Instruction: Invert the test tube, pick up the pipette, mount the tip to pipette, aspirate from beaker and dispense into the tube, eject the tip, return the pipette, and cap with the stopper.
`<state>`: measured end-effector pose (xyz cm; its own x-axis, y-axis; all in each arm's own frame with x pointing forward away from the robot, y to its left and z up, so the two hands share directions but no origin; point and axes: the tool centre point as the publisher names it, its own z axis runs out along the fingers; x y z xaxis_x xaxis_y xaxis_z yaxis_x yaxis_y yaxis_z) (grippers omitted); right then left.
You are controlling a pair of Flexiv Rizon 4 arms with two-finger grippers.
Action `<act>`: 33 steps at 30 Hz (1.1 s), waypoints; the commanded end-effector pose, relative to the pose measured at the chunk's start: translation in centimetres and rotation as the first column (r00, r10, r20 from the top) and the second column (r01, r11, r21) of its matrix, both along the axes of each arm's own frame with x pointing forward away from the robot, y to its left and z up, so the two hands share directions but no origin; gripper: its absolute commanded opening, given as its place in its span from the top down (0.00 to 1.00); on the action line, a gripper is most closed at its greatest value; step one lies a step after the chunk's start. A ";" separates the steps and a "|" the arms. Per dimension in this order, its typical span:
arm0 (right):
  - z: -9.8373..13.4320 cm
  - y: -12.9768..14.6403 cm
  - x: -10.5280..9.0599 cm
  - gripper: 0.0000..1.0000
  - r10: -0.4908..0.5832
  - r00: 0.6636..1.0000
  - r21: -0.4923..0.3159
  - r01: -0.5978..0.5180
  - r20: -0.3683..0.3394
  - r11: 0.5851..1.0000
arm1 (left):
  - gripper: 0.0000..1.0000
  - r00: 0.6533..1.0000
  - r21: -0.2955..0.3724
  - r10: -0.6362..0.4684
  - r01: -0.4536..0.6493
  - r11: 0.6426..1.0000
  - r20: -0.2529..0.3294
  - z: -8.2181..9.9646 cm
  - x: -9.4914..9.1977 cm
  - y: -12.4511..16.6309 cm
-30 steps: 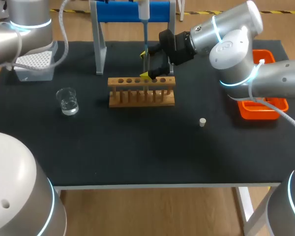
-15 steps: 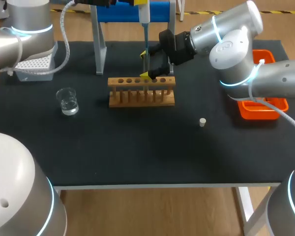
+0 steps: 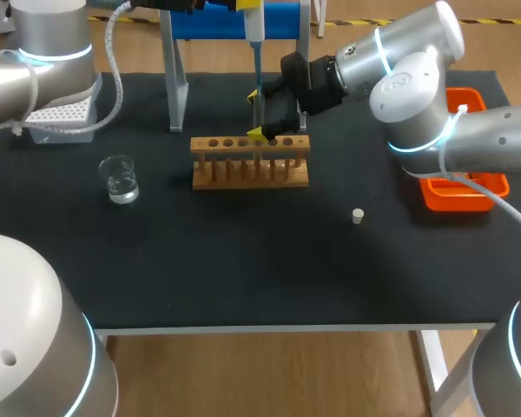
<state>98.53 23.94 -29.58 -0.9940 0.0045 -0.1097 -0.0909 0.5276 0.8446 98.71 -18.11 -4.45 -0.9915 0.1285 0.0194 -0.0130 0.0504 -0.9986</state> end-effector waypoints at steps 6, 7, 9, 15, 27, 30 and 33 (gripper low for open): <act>0.1 -0.1 0.1 0.00 0.002 1.000 -0.002 -0.002 -0.002 1.000 | 1.00 1.000 0.001 0.002 -0.002 1.000 0.000 0.1 -0.1 0.0; 0.1 -0.1 0.1 0.00 0.002 1.000 -0.002 -0.002 -0.002 1.000 | 1.00 1.000 0.001 0.002 -0.002 1.000 0.000 0.1 -0.1 0.0; 0.1 -0.1 0.1 0.00 0.002 1.000 -0.002 -0.002 -0.002 1.000 | 1.00 1.000 0.001 0.002 -0.002 1.000 0.000 0.1 -0.1 0.0; 0.1 -0.1 0.1 0.00 0.002 1.000 -0.002 -0.002 -0.002 1.000 | 1.00 1.000 0.018 0.010 -0.011 1.000 0.018 -0.3 -0.4 -0.2; 0.1 -0.1 0.1 0.00 0.002 1.000 -0.002 -0.002 -0.002 1.000 | 1.00 0.997 0.055 -0.006 0.002 0.998 0.080 -0.9 -1.0 -0.7; 0.1 -0.1 0.1 0.00 0.002 1.000 -0.002 -0.002 -0.002 1.000 | 1.00 0.996 0.061 -0.011 0.006 0.998 0.093 -0.9 -1.0 -0.8; 0.1 -0.1 0.1 0.00 0.002 1.000 -0.002 -0.002 -0.002 1.000 | 1.00 0.995 0.069 -0.018 0.011 0.998 0.101 -0.9 -1.0 -0.9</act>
